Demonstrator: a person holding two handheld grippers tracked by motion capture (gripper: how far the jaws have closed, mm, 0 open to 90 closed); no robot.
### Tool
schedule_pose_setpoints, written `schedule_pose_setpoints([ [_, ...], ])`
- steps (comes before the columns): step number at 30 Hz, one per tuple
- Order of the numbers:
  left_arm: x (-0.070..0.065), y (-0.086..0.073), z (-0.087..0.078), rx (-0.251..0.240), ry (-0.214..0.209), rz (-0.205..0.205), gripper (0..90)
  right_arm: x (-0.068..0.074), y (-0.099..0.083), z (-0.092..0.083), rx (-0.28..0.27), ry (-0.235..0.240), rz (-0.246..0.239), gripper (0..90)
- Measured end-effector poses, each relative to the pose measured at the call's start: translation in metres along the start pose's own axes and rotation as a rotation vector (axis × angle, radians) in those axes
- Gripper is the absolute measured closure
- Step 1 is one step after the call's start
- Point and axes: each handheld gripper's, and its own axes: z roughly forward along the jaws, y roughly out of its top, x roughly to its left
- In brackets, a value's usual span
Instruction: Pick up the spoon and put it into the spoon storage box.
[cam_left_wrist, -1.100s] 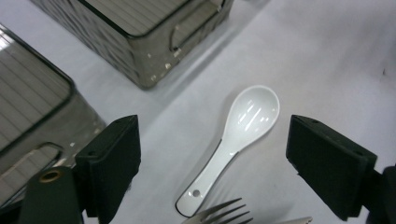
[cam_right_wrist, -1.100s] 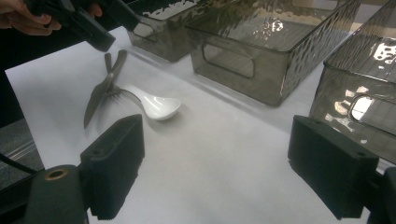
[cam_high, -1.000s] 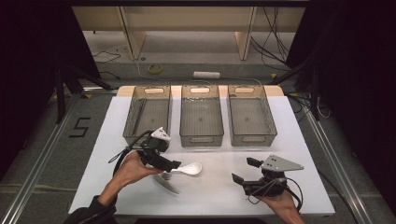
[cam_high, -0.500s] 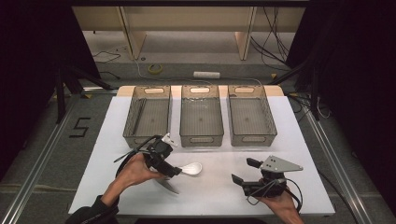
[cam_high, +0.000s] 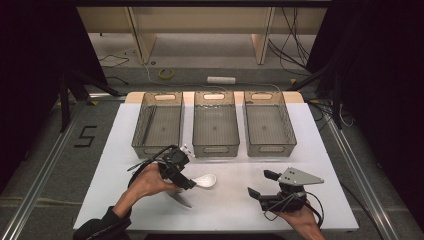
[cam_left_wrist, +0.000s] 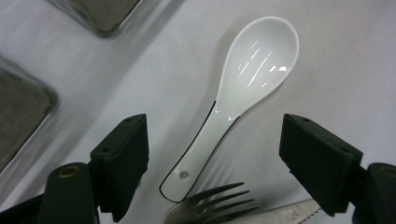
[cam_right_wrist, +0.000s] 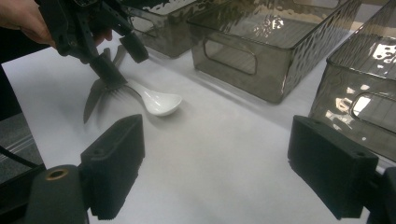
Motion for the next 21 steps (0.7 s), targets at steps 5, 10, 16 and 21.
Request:
schedule_pose_setpoints([
  [5, 0.001, 0.004, 0.003, 0.033, -0.014, 0.013, 28.8, -0.001, 0.0, 0.001, 0.007, 0.003, -0.001, 19.8],
  [10, 0.002, 0.008, 0.006, 0.047, -0.013, 0.029, 33.6, -0.002, 0.0, 0.001, 0.008, 0.007, 0.001, 19.7],
  [16, 0.0, 0.012, 0.011, 0.079, -0.022, 0.055, 42.8, -0.001, -0.001, 0.0, 0.01, 0.003, -0.005, 19.8],
  [21, 0.001, 0.01, 0.018, 0.122, -0.003, 0.065, 49.9, -0.001, -0.001, 0.0, 0.012, 0.002, -0.005, 19.9],
])
